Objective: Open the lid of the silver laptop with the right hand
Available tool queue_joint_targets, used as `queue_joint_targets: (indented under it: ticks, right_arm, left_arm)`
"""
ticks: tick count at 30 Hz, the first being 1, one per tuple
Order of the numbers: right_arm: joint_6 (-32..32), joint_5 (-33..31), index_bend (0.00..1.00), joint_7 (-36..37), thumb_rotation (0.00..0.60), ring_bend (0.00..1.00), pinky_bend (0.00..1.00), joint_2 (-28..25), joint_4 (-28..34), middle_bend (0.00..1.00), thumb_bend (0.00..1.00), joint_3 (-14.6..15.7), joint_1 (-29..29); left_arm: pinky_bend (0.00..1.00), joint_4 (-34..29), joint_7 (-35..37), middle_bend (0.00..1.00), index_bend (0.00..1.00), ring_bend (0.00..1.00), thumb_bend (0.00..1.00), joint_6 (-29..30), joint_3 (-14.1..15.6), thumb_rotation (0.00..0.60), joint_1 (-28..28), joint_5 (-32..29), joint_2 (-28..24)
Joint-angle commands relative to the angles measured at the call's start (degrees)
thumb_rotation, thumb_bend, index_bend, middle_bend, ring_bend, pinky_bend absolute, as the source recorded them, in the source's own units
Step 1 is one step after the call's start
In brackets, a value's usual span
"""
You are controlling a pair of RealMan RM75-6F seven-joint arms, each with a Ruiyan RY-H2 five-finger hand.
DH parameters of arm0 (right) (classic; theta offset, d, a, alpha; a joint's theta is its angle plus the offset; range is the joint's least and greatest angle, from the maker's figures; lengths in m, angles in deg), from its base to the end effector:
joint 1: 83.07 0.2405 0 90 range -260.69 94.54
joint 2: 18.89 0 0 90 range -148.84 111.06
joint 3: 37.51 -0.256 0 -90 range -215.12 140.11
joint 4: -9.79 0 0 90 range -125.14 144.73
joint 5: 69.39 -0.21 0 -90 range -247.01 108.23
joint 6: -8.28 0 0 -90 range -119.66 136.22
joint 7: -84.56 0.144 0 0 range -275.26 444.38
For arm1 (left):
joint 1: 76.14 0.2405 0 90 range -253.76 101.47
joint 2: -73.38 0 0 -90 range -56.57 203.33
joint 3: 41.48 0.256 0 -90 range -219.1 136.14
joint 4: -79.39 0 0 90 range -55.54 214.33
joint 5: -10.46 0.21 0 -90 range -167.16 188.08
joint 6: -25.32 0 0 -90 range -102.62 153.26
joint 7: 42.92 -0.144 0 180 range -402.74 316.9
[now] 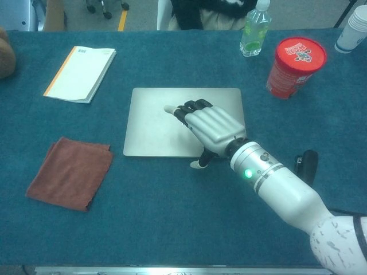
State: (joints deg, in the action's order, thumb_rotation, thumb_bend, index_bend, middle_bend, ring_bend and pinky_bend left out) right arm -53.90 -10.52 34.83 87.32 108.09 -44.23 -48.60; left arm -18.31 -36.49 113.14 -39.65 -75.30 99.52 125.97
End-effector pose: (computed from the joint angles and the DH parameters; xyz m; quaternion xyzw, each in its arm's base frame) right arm -0.0806 -0.2269 -0.0964 0.7858 -0.3813 0.3345 0.3539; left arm -0.3169 0.1323 0.2065 -0.5918 -0.4182 -0.3590 0.5882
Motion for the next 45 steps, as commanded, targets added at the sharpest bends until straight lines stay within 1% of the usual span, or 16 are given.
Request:
queue_joint_targets:
  ticks: [1,8,18,27,31,34,39,45]
  right_arm:
    - [0.02,-1.25,0.05,0.07,0.6,0.0,0.06,1.62,-2.83,0.14,0.05,-0.15,0.92]
    - [-0.07,-2.45,0.05,0.3,0.6,0.0,0.06,3.94,-6.65,0.14,0.05,-0.29,2.17]
    - [0.05,-3.41,0.05,0.33,0.6,0.0,0.06,6.48,-10.7,0.14,0.08,-0.75,3.83]
    - [0.21,-4.04,0.05,0.43,0.6,0.0,0.06,8.42,-13.68,0.14,0.09,-1.51,5.18]
    - [0.25,-4.18,0.05,0.52,0.6,0.0,0.06,8.65,-14.2,0.14,0.14,-1.53,5.5]
    - [0.27,-4.25,0.05,0.59,0.6,0.0,0.06,8.58,-14.21,0.14,0.22,-1.47,5.67]
    - [0.15,-4.46,0.05,0.06,0.6,0.0,0.06,8.1,-13.47,0.14,0.31,-1.58,6.08]
    - [-0.6,-4.55,0.05,-1.31,0.6,0.0,0.06,7.22,-11.7,0.14,0.39,-2.2,6.91]
  left_arm:
    - [0.0,0.1,0.11,0.06,0.12,0.0,0.47,0.01,-0.02,0.6,0.02,-0.05,0.04]
    - [0.0,0.53,0.51,0.06,0.12,0.0,0.47,-0.03,-0.11,0.6,0.03,-0.22,0.13]
    - [0.0,1.19,0.99,0.06,0.12,0.0,0.47,-0.43,-0.32,0.6,-0.04,-0.87,0.3]
    - [0.0,1.54,1.06,0.06,0.12,0.0,0.47,-1.38,-0.51,0.6,-0.54,-1.29,0.55]
    - [0.0,1.65,1.13,0.06,0.12,0.0,0.47,-1.43,-0.58,0.6,-0.56,-1.44,0.67]
    - [0.0,1.75,1.17,0.06,0.12,0.0,0.47,-1.45,-0.56,0.6,-0.55,-1.42,0.76]
    - [0.0,2.45,1.47,0.06,0.12,0.0,0.47,-2.09,-0.61,0.6,-0.78,-1.79,1.26]
    - [0.0,4.16,3.55,0.06,0.12,0.0,0.47,-4.29,-0.93,0.6,-1.56,-3.34,2.07]
